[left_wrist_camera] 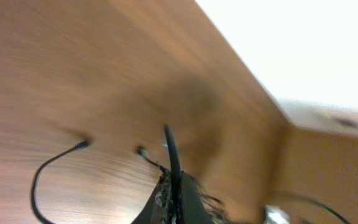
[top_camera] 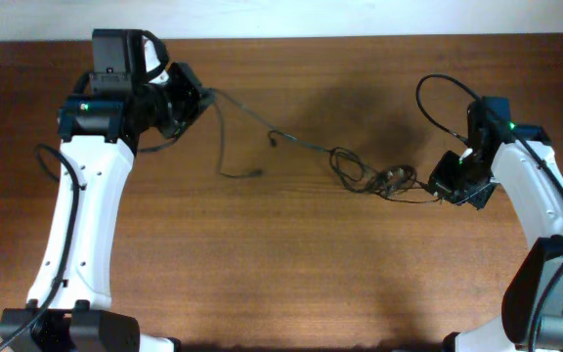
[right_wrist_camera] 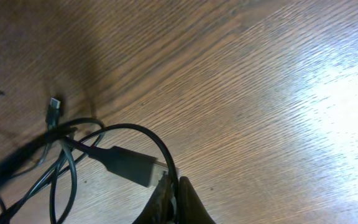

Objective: Untangle cables

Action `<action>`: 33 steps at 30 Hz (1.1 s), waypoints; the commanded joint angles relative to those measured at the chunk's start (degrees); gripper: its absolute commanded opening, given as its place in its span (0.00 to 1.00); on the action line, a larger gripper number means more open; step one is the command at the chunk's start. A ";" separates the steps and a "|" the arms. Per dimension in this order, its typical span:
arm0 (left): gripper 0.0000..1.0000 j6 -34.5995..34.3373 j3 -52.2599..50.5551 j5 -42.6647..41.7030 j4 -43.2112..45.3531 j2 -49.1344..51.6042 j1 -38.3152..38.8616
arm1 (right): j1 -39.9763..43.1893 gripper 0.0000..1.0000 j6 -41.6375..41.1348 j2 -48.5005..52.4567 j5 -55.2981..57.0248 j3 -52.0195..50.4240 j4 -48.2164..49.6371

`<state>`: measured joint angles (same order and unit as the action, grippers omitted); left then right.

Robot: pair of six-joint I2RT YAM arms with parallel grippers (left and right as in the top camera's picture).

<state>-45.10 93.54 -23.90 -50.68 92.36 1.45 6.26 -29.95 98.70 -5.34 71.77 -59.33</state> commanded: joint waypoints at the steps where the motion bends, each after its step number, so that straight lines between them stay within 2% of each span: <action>1: 0.14 4.42 0.28 15.80 -2.71 -0.66 -0.33 | 0.50 0.04 0.11 0.07 -1.97 -0.26 0.28; 3: 0.37 7.69 0.28 15.85 -3.02 -0.66 -0.07 | 0.52 0.04 0.13 0.07 -2.86 -0.26 0.48; 4: 0.43 9.29 0.28 15.91 -3.26 -0.66 0.22 | 0.50 0.04 0.13 0.07 -3.17 -0.26 0.59; 7: 0.48 10.27 0.26 18.05 -4.81 -0.63 0.90 | 0.50 0.04 0.13 0.07 -3.26 -0.26 0.59; 8: 0.57 10.27 0.26 19.34 -5.38 -0.59 1.20 | 0.50 0.04 0.13 0.07 -3.26 -0.26 0.59; 11: 0.68 10.49 0.24 20.68 -6.45 -0.46 2.05 | 0.46 0.07 1.16 0.07 -4.76 -0.26 0.72; 13: 0.68 10.49 0.24 20.68 -7.17 -0.46 3.08 | 0.46 0.13 5.22 0.07 -9.53 -0.26 1.64; 16: 0.63 10.60 0.24 20.70 -8.07 -0.44 6.21 | 0.46 0.13 6.19 0.07 -13.73 -0.26 2.40; 18: 0.63 12.57 0.24 20.70 -8.22 -0.44 8.72 | 0.44 0.13 8.02 0.07 -17.11 -0.26 3.21; 19: 0.63 13.73 0.24 20.72 -8.22 -0.42 10.38 | 0.42 0.17 10.16 0.07 -19.85 -0.26 3.67; 20: 0.64 13.97 0.24 20.74 -8.22 -0.31 12.11 | 0.35 0.29 11.61 0.07 -21.81 -0.26 3.98; 21: 0.63 13.97 0.24 20.74 -8.22 -0.04 13.75 | 0.09 0.45 11.82 0.07 -22.36 -0.26 4.09; 22: 0.63 13.97 0.24 20.76 -8.20 0.28 14.97 | -0.17 0.56 11.78 0.07 -22.32 -0.26 4.09; 23: 0.62 13.97 0.24 20.85 -8.22 0.87 16.41 | -0.39 0.72 11.78 0.07 -22.29 -0.26 4.09; 25: 0.62 13.99 0.24 20.98 -8.59 2.69 18.73 | -0.81 0.93 11.74 0.07 -22.21 -0.26 4.11; 26: 0.62 13.97 0.24 20.87 -8.90 4.00 19.80 | -1.01 1.00 11.74 0.07 -22.01 -0.26 4.11; 29: 0.60 13.94 0.24 18.05 -10.08 8.33 22.80 | -1.05 0.99 11.69 0.07 -21.00 -0.26 4.07; 33: 0.51 13.84 0.24 14.64 -9.29 14.51 27.28 | -1.05 0.99 11.19 0.07 -20.79 -0.26 4.17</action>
<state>-32.14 93.54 -5.89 -60.38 102.24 25.21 5.52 -19.05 98.70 -26.04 71.77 -55.27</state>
